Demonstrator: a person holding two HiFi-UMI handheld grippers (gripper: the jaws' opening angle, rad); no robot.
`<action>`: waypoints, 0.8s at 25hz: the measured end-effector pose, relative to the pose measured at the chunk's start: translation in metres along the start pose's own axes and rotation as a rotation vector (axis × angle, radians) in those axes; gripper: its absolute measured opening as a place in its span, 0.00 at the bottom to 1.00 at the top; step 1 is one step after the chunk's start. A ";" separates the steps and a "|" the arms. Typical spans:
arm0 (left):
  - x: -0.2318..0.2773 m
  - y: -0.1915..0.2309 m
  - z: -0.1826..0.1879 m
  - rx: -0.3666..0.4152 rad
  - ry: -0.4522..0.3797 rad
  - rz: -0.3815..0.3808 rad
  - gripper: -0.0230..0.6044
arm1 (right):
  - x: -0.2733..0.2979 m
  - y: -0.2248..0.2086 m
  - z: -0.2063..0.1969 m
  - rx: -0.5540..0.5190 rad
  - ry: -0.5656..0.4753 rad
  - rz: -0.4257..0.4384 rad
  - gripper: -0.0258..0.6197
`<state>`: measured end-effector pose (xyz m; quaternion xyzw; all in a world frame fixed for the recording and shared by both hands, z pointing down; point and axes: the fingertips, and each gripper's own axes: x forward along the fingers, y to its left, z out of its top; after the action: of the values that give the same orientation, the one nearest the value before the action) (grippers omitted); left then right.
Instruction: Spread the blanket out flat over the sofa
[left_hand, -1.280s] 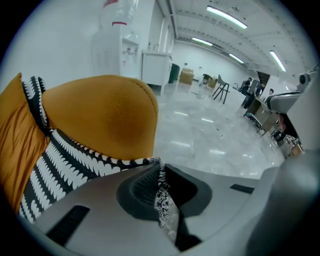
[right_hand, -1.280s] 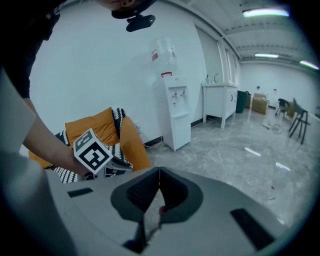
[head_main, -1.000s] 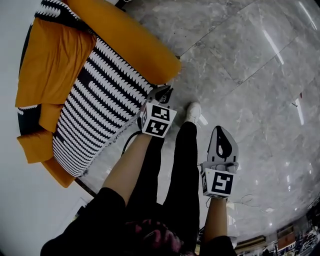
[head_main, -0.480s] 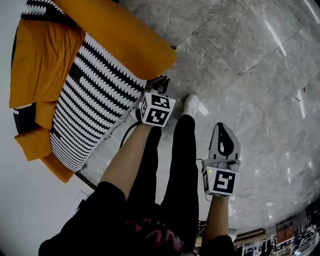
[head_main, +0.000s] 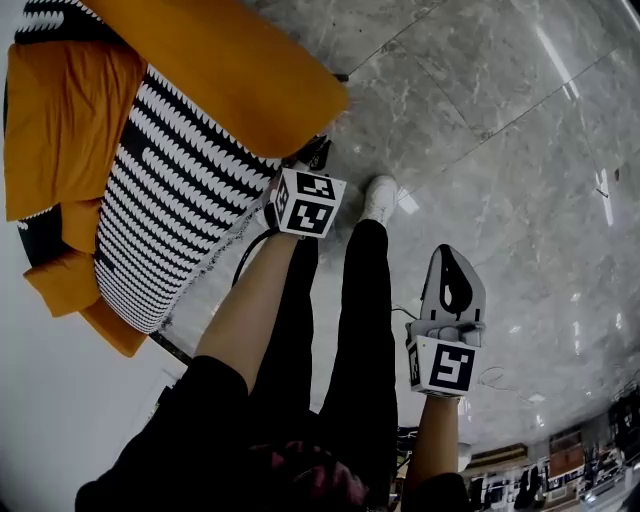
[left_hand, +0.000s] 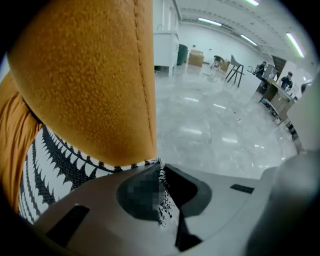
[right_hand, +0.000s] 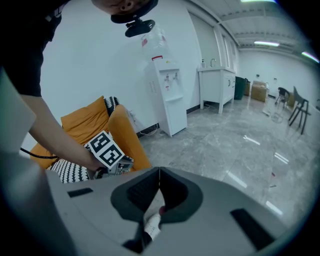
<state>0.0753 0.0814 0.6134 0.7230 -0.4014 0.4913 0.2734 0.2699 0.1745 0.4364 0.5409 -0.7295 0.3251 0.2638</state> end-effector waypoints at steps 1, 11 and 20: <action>0.002 0.001 -0.002 -0.002 0.005 0.005 0.09 | 0.001 0.000 -0.001 0.001 0.002 0.001 0.07; 0.005 -0.017 -0.008 -0.050 0.026 -0.041 0.19 | 0.005 -0.011 0.008 -0.017 0.013 -0.007 0.07; -0.028 -0.083 -0.009 -0.037 0.033 -0.190 0.19 | -0.003 -0.006 0.039 -0.055 -0.053 0.010 0.07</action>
<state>0.1363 0.1410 0.5906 0.7443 -0.3356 0.4676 0.3387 0.2757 0.1458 0.4099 0.5381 -0.7476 0.2920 0.2574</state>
